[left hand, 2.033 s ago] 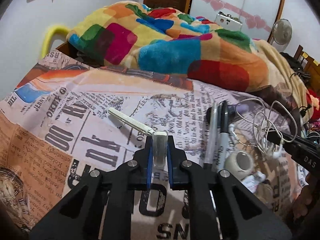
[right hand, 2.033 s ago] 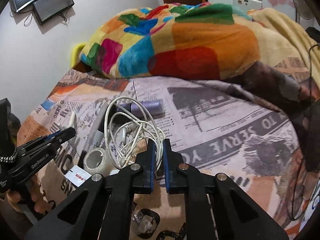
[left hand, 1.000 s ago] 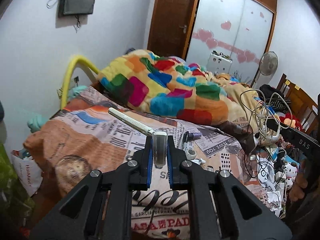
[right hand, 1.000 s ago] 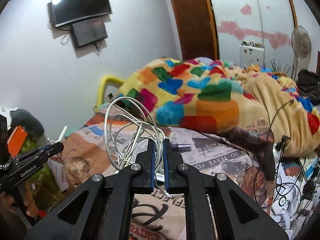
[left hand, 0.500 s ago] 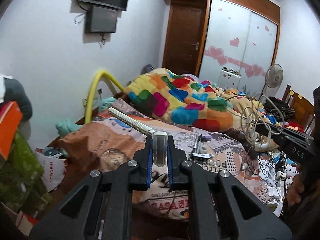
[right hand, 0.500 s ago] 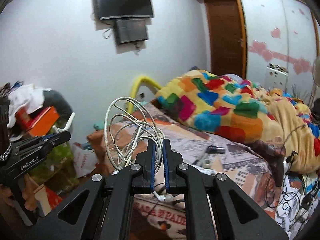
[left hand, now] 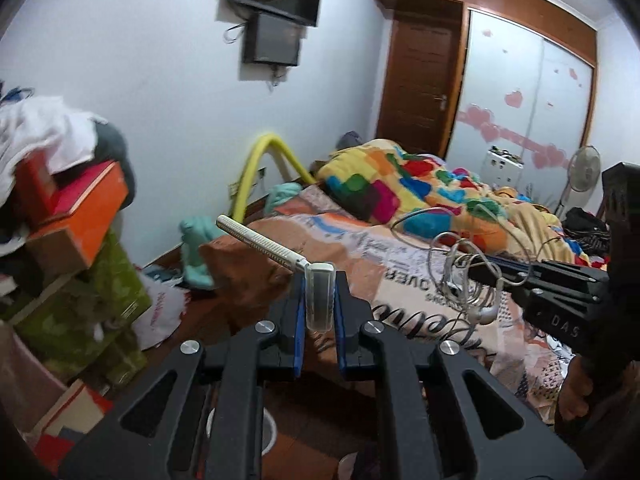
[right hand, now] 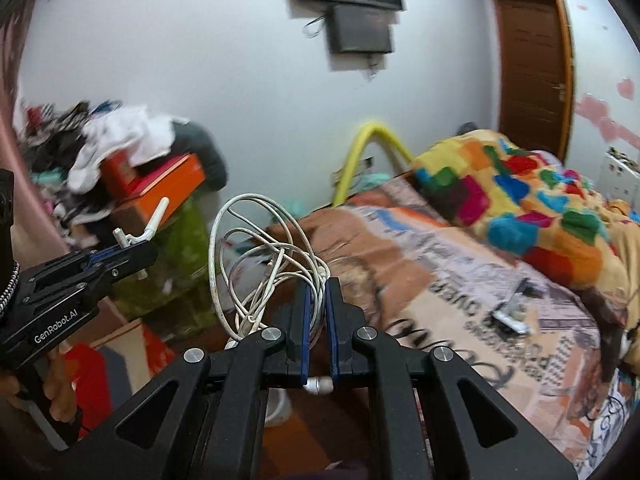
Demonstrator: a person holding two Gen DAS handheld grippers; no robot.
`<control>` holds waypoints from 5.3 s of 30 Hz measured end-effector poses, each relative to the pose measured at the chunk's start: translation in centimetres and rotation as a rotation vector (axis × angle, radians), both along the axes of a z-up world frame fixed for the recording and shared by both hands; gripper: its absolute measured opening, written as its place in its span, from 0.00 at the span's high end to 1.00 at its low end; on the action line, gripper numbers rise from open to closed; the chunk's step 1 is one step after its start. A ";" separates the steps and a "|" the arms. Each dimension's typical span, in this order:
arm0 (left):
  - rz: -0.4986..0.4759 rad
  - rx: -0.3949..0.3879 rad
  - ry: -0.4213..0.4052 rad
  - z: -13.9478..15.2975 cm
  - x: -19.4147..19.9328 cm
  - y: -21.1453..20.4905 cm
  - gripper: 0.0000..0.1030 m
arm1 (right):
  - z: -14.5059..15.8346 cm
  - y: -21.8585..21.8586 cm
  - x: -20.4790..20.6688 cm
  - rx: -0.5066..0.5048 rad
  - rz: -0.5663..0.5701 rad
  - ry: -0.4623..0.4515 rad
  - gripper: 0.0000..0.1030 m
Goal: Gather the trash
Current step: 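Carry the strip and cable with both tools over the white bin, then open both tools to drop the strip and cable into the bin, then move both open tools back toward the items on the bed, then grasp the clear plastic wrapper with the right tool while the left tool grasps the white ointment tube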
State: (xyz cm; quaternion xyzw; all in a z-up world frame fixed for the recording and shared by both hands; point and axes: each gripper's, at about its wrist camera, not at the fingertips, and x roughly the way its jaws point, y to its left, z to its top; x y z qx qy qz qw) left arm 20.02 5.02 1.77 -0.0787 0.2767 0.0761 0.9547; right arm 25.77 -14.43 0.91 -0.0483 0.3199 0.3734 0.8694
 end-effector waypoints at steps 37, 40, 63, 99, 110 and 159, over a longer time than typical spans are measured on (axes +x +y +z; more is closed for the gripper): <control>0.265 -0.301 0.511 -25.1 -3.5 14.3 0.89 | -25.2 23.4 -1.1 -0.509 0.320 0.462 0.89; 0.263 -0.303 0.533 -25.8 -2.9 14.6 0.89 | -26.1 23.7 -0.6 -0.519 0.313 0.476 0.83; 0.177 -0.243 0.734 -30.9 4.0 13.0 0.68 | -23.5 20.2 1.6 -0.482 0.293 0.458 0.73; 0.201 -0.007 0.093 -3.3 -4.6 1.2 0.68 | -1.8 4.0 -5.1 -0.094 0.185 -0.040 0.73; 0.046 0.039 -0.048 2.0 0.1 -8.1 0.47 | 3.4 -6.6 -2.4 0.019 -0.051 -0.186 0.50; -0.370 -0.037 0.339 -18.3 33.4 -24.4 0.35 | -21.8 -20.6 22.5 -0.270 -0.301 0.315 0.44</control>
